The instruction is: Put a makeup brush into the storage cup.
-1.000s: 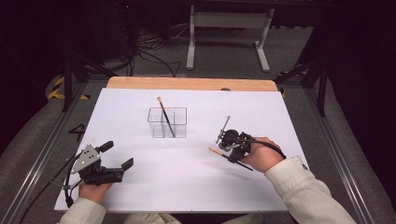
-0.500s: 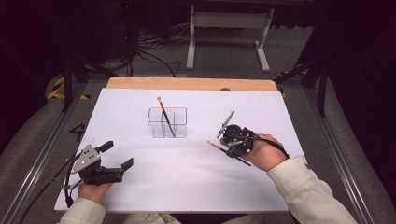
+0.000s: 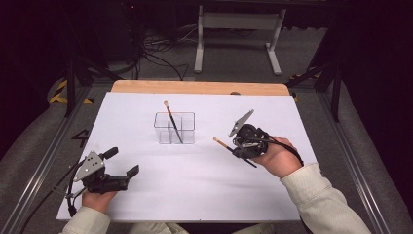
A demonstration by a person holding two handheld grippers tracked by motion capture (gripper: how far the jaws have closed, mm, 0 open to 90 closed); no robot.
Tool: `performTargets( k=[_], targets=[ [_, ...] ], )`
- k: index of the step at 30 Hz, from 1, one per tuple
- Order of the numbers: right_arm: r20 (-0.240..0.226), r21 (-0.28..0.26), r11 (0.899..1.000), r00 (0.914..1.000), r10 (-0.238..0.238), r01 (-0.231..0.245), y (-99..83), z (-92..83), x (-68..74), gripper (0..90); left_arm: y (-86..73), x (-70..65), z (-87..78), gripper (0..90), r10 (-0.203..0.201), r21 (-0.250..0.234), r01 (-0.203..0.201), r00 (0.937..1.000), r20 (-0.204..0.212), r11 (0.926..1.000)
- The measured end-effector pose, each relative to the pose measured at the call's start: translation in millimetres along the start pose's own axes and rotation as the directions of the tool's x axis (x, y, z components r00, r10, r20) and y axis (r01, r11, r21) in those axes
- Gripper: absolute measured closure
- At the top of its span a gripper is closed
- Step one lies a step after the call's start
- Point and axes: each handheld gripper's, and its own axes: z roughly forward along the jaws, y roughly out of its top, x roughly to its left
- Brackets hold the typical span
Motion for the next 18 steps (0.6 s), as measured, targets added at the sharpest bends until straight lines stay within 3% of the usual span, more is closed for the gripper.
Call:
performTargets(
  k=[8, 18],
  targets=[
    [0.018, -0.111, 0.994, 0.9998, 0.007, -0.005, -2.3, -8.1, -1.5, 84.6, 0.1, -0.1, -0.2, 0.3, 0.0, 0.003, 0.0, 1.0, -0.001, 1.0],
    [0.01, -0.2, 0.98, 0.9998, 0.016, -0.014, -5.9, -15.2, -3.5, 84.5, 0.1, -0.1, -0.2, 0.3, 0.0, 0.003, 0.0, 1.0, 0.0, 1.0]
  ],
)
